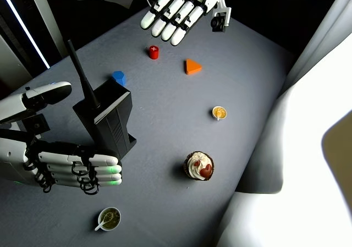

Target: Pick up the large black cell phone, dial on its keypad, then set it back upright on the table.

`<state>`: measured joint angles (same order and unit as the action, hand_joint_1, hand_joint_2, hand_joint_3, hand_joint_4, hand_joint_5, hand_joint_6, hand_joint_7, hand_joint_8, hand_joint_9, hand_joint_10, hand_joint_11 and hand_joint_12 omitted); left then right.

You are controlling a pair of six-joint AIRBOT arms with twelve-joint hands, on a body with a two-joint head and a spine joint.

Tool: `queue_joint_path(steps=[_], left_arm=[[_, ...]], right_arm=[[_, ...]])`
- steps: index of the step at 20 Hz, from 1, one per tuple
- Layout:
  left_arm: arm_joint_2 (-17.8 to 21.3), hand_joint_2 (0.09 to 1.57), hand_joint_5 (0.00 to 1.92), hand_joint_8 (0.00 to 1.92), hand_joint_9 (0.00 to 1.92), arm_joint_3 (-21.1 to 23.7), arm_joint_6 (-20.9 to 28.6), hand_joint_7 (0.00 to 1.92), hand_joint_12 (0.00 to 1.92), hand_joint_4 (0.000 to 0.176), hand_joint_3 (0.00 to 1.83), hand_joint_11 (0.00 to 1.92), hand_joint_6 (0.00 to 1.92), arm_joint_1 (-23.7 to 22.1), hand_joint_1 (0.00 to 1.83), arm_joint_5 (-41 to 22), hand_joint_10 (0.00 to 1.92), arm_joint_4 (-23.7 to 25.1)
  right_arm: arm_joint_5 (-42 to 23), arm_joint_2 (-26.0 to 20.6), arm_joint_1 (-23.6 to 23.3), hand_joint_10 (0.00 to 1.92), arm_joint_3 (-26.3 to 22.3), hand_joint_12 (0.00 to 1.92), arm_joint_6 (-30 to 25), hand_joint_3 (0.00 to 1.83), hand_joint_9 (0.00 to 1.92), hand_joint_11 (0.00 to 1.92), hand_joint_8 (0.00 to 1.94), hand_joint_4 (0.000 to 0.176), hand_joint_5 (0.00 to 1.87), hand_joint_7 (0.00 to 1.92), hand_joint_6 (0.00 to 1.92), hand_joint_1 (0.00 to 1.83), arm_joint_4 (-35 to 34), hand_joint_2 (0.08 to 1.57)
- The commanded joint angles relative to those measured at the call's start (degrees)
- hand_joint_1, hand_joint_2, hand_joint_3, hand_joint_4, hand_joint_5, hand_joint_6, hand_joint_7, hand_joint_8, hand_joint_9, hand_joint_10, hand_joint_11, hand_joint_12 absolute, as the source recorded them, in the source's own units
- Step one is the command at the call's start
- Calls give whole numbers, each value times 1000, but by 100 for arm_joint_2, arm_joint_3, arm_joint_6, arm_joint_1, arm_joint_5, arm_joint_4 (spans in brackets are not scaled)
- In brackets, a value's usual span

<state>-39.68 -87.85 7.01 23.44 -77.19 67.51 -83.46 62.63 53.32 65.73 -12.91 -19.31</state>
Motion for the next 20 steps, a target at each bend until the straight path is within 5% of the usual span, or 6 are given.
queue_joint_path(steps=[1, 4, 17, 20], left_arm=[[10, 1128, 152, 1, 89, -10, 17, 132, 232, 38, 0, 0, 1, -153, 0, -401, 2, -556], [4, 1134, 152, 1, 86, -11, 17, 132, 237, 35, 1, 0, 3, -165, 0, -407, 2, -556], [-5, 1131, 152, 0, 72, -16, 28, 126, 163, 34, 0, 0, 0, -169, 0, -417, 0, -555], [-8, 1130, 143, 1, 69, -17, 31, 126, 171, 35, 0, 0, 2, -173, 0, -417, 1, -554]], right_arm=[[-739, -49, -62, 0, 38, 98, -109, 0, 0, 1, 0, 0, 0, 0, 0, 780, 33, 964], [-735, -47, -117, 0, 123, 126, -297, 3, 0, 0, 0, 0, 0, 0, 0, 674, 75, 982], [-685, 24, -184, 0, 262, 55, -613, 2, 0, 0, 0, 0, 0, 0, 0, 709, 130, 976], [-686, 73, -184, 0, 268, 45, -612, 0, 0, 0, 0, 0, 0, 0, 0, 840, 130, 951]])
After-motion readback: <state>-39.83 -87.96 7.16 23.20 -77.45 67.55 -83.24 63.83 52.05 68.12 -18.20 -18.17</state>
